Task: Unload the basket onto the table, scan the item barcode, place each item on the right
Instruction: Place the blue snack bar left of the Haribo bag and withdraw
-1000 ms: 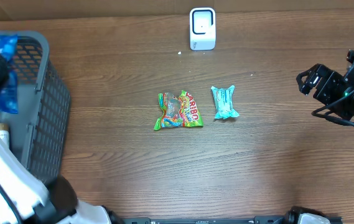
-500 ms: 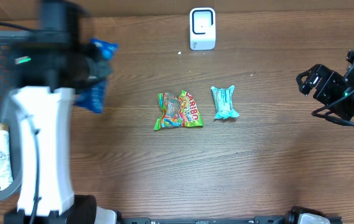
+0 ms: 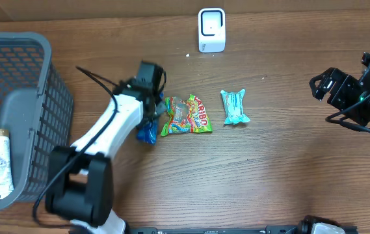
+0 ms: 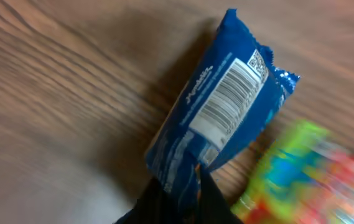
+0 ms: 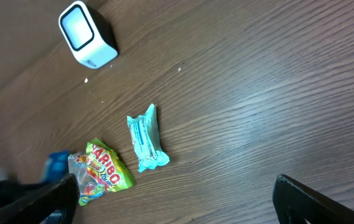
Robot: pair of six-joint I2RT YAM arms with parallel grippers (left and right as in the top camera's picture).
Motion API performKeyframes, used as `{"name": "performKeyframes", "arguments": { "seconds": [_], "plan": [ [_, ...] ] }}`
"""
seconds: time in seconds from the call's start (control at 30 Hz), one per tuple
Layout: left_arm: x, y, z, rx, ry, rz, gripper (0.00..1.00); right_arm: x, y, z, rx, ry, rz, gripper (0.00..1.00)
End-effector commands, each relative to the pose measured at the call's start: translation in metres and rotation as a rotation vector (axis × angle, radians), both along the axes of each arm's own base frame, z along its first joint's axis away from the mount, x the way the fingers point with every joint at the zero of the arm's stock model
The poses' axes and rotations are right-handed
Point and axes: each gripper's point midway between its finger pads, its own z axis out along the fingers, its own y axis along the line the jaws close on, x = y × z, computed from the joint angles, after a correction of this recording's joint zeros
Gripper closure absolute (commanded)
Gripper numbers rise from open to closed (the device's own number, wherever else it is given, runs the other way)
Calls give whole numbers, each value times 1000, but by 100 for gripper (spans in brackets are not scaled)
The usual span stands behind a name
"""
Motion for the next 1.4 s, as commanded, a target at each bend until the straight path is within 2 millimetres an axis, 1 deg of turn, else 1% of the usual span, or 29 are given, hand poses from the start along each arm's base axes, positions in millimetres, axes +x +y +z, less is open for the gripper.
{"name": "performKeyframes", "arguments": {
  "seconds": [0.0,0.07,0.13,0.2,0.23,0.3,0.37,0.47,0.5,0.57,0.6,0.63,0.67,0.77,0.8,0.87,0.9,0.93,0.97,1.03,1.07,1.1,1.13,1.2,1.23,1.37],
  "plan": [
    [-8,6,-37,26,55,34,78,2,3,9,-5,-27,15,0],
    [-10,6,-49,35,84,19,71,2,3,9,-5,-26,15,0],
    [-9,4,-49,37,92,-20,64,2,3,8,-4,-24,15,0],
    [-4,2,-36,40,86,-66,62,2,3,8,-5,-24,15,0],
    [0,1,-26,43,79,-86,62,2,3,9,-5,-25,15,0],
    [11,-2,2,51,58,-139,58,2,3,9,-5,-28,15,0],
    [24,-5,40,64,16,-212,48,2,3,9,-5,-28,15,0],
    [42,-4,106,76,-67,-276,29,2,3,9,-5,-27,15,0],
    [46,-3,133,79,-104,-287,24,2,3,9,-5,-27,15,0],
    [51,2,181,84,-170,-298,21,2,3,9,-5,-26,15,0],
    [52,7,208,90,-209,-294,20,2,3,9,-5,-25,15,0],
    [50,13,231,93,-241,-289,20,1,3,8,-4,-24,15,0],
    [46,21,257,100,-277,-274,20,1,3,8,-4,-24,15,0],
    [27,47,315,121,-356,-228,17,1,3,8,-4,-24,15,0],
    [16,60,334,133,-381,-210,16,1,3,8,-4,-24,15,0],
    [-8,88,361,155,-409,-152,16,1,3,8,-4,-24,15,0],
    [-20,103,370,171,-417,-115,16,1,3,8,-4,-24,15,0],
    [-27,118,383,199,-450,-131,11,1,3,8,-4,-24,16,0],
    [-36,129,390,208,-468,-121,5,1,3,8,-4,-24,15,0],
    [-55,160,400,230,-492,-21,4,1,3,8,-4,-24,15,0],
    [-68,177,404,240,-498,27,4,1,3,8,-4,-24,15,0],
    [-75,188,405,246,-496,60,4,1,3,8,-4,-24,16,0],
    [-87,203,404,259,-485,103,4,1,3,8,-4,-24,15,0],
    [-106,226,396,258,-450,197,2,2,3,9,-2,-25,16,0],
    [-117,236,388,233,-434,258,0,2,4,9,3,-28,20,0],
    [-151,275,357,176,-340,496,0,3,6,11,12,-38,29,0]
  ]
}}
